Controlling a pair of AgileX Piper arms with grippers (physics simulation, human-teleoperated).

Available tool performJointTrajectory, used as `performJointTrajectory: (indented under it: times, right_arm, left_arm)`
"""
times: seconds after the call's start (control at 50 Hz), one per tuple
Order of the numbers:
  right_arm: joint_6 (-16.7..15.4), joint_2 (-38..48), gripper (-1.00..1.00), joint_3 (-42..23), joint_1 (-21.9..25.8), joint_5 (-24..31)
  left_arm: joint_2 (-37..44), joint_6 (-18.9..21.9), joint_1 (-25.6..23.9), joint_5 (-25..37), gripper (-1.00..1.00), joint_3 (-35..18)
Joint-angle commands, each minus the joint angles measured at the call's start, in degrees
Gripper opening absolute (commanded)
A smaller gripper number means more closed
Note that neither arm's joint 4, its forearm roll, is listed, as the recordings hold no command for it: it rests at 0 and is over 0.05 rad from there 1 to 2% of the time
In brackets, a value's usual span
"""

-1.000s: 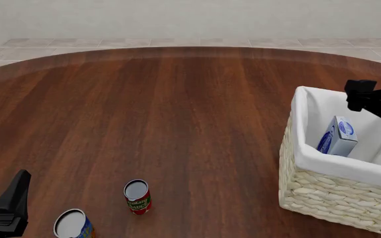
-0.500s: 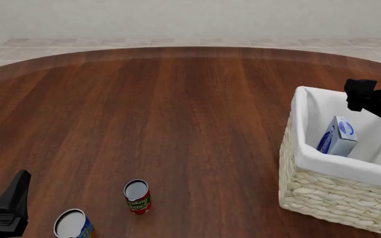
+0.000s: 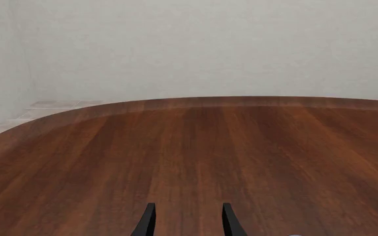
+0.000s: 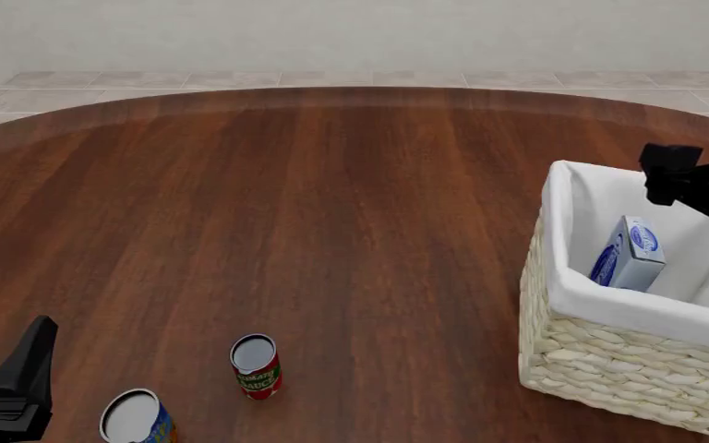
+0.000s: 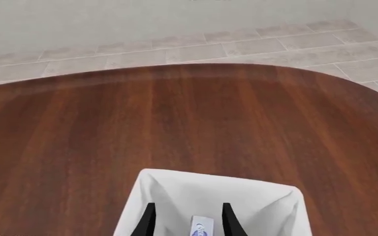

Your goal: Pick up the cream cheese box, and put it in the basket.

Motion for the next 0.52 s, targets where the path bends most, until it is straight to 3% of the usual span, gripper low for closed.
performJointTrajectory:
  times: [0.02,0.52]
  right_arm:
    - [-0.2,-0.8,1.00,-0.5,0.6,0.8]
    - [-0.9,-5.9,1.00,0.2,2.8,3.3]
  left_arm:
    - [0.0,0.0,0.0,0.0,1.00,0.0]
    - [0.0,0.0,0.0,0.0,1.00,0.0]
